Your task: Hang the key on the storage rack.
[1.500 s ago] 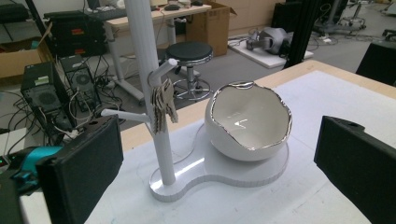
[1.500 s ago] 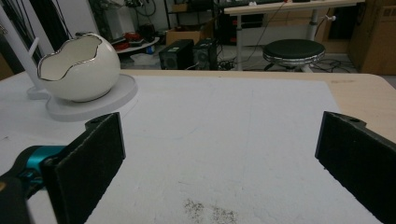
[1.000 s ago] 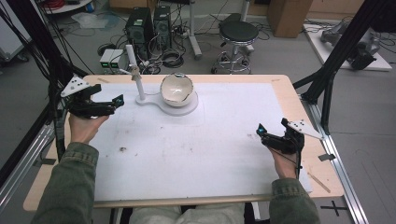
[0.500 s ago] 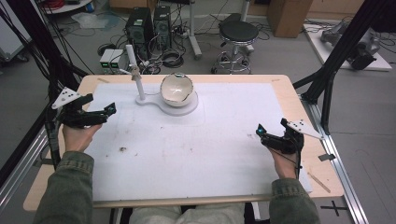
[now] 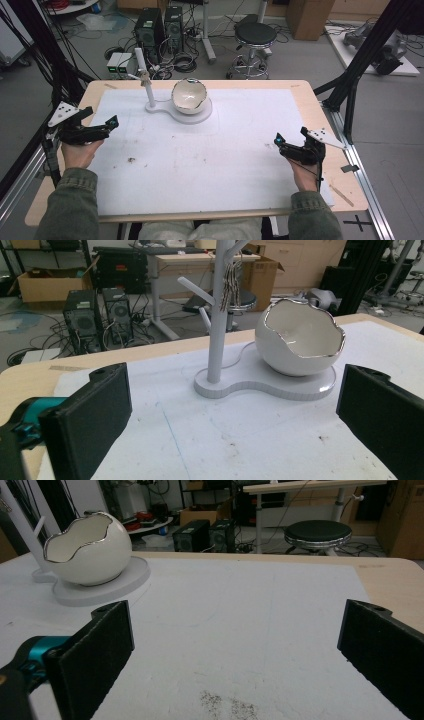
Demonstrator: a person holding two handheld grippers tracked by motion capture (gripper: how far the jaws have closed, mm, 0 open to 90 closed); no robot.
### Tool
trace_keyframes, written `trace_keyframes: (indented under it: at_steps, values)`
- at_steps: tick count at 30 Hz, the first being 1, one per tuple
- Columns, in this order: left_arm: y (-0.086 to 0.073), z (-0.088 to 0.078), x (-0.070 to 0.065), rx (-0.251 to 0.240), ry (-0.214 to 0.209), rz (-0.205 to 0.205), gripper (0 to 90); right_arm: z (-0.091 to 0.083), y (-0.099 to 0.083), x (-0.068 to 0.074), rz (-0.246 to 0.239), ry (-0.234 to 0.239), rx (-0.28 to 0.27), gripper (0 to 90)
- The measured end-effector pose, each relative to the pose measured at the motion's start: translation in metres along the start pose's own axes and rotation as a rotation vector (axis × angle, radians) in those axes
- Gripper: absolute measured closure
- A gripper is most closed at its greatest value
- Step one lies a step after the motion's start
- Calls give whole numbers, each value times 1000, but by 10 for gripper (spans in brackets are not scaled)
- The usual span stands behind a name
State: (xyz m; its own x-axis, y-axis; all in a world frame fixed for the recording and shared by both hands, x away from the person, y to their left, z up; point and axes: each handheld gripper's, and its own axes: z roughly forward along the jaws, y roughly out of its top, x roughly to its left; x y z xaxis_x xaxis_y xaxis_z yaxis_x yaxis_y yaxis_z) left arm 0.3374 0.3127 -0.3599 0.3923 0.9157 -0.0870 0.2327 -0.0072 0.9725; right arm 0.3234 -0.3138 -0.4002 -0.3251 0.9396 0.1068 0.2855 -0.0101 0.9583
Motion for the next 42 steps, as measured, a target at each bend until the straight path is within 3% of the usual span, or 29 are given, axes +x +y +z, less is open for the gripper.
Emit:
trace_keyframes:
  at_steps: [4, 9, 16, 19, 23, 26, 34, 37, 40, 42]
  values:
    - [-1, -5, -2, -15, 7, 8, 17, 0, 0, 0, 0, 1, 1, 5]
    - [-4, -11, -1, -38, 5, -13, 17, 0, 0, 0, 0, 0, 1, 5]
    - [-19, -22, 3, -55, 39, -17, 17, 0, 0, 0, -2, -1, 0, 5]
    - [-24, -24, 3, -54, 29, -30, 17, 0, 0, 0, -1, 1, 2, 5]
    - [-34, -28, 3, -59, 57, -14, 17, -1, 0, 1, 6, -1, 5, 5]
    - [-45, -33, 2, -85, 102, -16, 17, -1, 0, 1, 5, -1, 4, 5]
    - [-63, -46, 2, -123, 141, -50, 17, -1, 0, 1, 0, 0, 4, 5]
    - [-70, -47, 3, -99, 125, -72, 17, 1, 0, 1, 4, 2, 10, 5]
    - [-77, -44, 2, -36, 101, -54, 17, 3, 0, 2, 1, 6, 7, 5]
    - [-76, -44, 1, -36, 95, -51, 17, 5, -1, 3, -6, 9, 12, 5]
